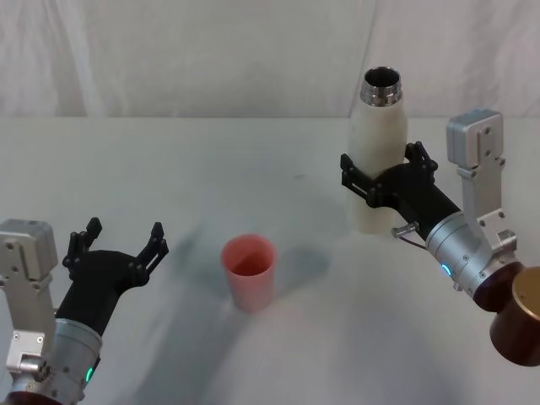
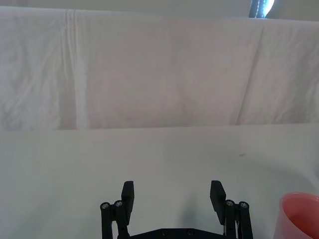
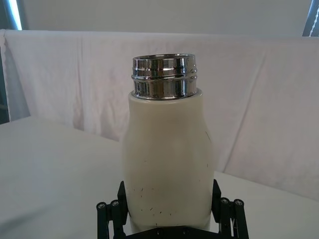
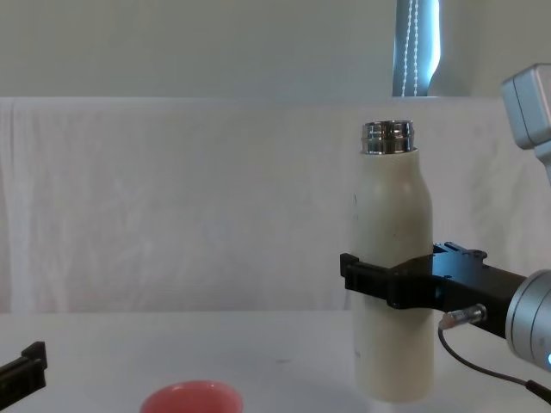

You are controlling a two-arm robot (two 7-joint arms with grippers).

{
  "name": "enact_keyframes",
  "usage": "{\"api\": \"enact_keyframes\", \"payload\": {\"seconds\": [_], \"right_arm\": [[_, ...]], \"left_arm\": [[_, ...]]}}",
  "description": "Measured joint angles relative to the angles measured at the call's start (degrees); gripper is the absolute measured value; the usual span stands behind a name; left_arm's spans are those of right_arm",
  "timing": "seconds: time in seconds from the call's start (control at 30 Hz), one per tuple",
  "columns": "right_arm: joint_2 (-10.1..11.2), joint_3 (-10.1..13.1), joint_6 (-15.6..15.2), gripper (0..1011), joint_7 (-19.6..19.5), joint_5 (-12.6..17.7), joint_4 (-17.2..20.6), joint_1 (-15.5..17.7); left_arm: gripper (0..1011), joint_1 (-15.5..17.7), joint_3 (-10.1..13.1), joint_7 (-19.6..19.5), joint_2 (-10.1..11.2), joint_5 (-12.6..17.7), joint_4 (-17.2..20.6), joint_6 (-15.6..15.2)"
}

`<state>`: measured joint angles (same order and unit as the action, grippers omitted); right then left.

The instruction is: Grasp the thermos with one hand and pour water into the cup lid.

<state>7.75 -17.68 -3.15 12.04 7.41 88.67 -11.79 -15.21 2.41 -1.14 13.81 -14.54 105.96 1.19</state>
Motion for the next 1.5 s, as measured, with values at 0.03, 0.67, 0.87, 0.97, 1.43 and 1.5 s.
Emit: {"api": "enact_keyframes", "payload": {"seconds": [0.03,0.67,0.87,0.97,1.43,1.5], "right_arm": [[0.0,0.0,0.0,955,0.0,-0.1,0.0,0.0],[2.8,-3.6,1.2,955,-2.1,-12.4,1.7,0.0],[3.4,-5.6,2.2,955,-4.4,-19.3,1.8,0.1],[3.7,-6.5,2.5,955,-5.6,-22.9,1.9,0.2],[4.5,-9.1,3.9,955,-9.6,-34.9,1.5,0.5],[4.7,-9.3,4.2,955,-10.1,-36.6,1.4,0.7]], "left_arm": [[1001,0.0,0.0,0.0,0.0,0.0,0.0,0.0],[1001,0.0,0.0,0.0,0.0,0.0,0.0,0.0],[1001,0.0,0.0,0.0,0.0,0.0,0.0,0.0],[1001,0.0,0.0,0.0,0.0,0.0,0.0,0.0],[1001,0.0,0.0,0.0,0.0,0.0,0.0,0.0],[1001,0.0,0.0,0.0,0.0,0.0,0.0,0.0]]}}
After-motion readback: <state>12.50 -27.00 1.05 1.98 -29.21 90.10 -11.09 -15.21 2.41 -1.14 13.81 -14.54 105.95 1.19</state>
